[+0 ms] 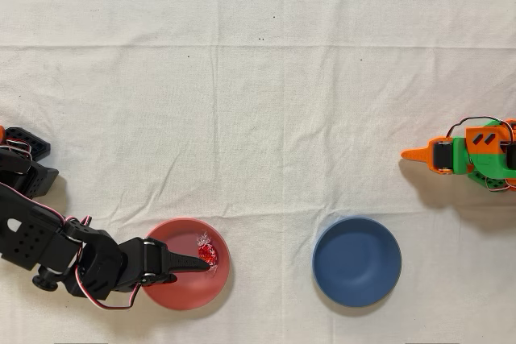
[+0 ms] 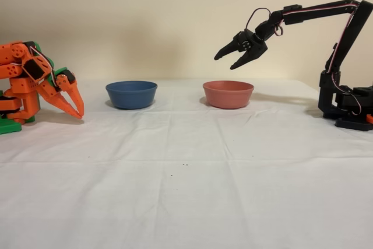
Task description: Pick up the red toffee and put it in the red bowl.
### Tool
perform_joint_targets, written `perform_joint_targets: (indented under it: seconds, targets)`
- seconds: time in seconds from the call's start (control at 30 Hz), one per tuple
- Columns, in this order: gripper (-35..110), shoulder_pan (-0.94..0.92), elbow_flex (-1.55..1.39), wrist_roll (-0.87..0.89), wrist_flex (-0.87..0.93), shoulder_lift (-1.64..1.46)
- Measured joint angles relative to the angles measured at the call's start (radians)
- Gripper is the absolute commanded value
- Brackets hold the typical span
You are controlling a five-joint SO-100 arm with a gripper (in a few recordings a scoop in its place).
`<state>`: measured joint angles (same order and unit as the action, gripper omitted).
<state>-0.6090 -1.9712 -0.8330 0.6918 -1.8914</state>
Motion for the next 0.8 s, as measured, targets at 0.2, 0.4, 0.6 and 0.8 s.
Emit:
perform_joint_targets:
  seconds: [0.2,0.4,0.6,0.8]
  targets:
    - [29,0.0,0.017,0.003,0.071,-0.049]
    - [24,0.066,0.061,0.061,0.181,-0.164]
    - [11,0.216,0.012,0.229,0.186,-0.328]
    - [1,0.348,-0.155,0.436,0.14,-0.517]
